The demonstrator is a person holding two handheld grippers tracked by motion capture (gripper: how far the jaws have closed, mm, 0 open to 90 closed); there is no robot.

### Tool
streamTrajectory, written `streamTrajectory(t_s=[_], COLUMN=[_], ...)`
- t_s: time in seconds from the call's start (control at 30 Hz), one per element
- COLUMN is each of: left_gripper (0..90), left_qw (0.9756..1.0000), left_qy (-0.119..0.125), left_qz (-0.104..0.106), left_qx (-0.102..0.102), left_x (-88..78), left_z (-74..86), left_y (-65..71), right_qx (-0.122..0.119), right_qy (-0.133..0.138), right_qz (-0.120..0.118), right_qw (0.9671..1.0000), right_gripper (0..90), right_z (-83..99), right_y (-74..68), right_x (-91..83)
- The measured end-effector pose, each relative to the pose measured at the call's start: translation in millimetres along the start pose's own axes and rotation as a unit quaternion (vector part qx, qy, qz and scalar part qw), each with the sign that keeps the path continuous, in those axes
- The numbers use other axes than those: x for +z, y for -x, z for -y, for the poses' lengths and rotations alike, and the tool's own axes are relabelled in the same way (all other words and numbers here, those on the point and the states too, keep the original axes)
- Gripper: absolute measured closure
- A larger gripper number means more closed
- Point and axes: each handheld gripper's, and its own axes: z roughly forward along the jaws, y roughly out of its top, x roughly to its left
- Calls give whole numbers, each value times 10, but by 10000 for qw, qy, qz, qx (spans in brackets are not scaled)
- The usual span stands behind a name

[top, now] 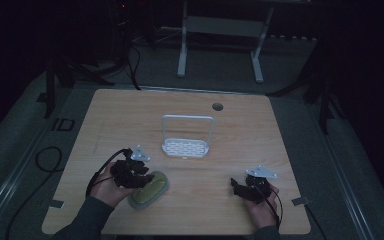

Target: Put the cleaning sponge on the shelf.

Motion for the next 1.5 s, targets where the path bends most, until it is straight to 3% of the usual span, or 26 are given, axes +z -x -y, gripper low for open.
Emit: streamTrajectory(t_s=[0.5,1.0,1.3,1.5], left_gripper=[617,573,528,502], left_qw=[9989,9959,9934,9908], left_qy=[-469,-890,-1130,-1319], left_qz=[67,138,176,307], left_qx=[2,-49,-42,-50], left_x=[94,162,198,228], left_z=[-114,-187,-238,-264], left_y=[-25,-43,-37,-51], right_qx=[0,6,16,16], right_qy=[0,1,3,3], right_qz=[0,-1,1,1], right_qw=[10000,10000,10000,10000], right_gripper=[282,282,282,282], right_z=[0,0,-1,-1], right_y=[0,-1,-2,-2], right_x=[0,0,0,0])
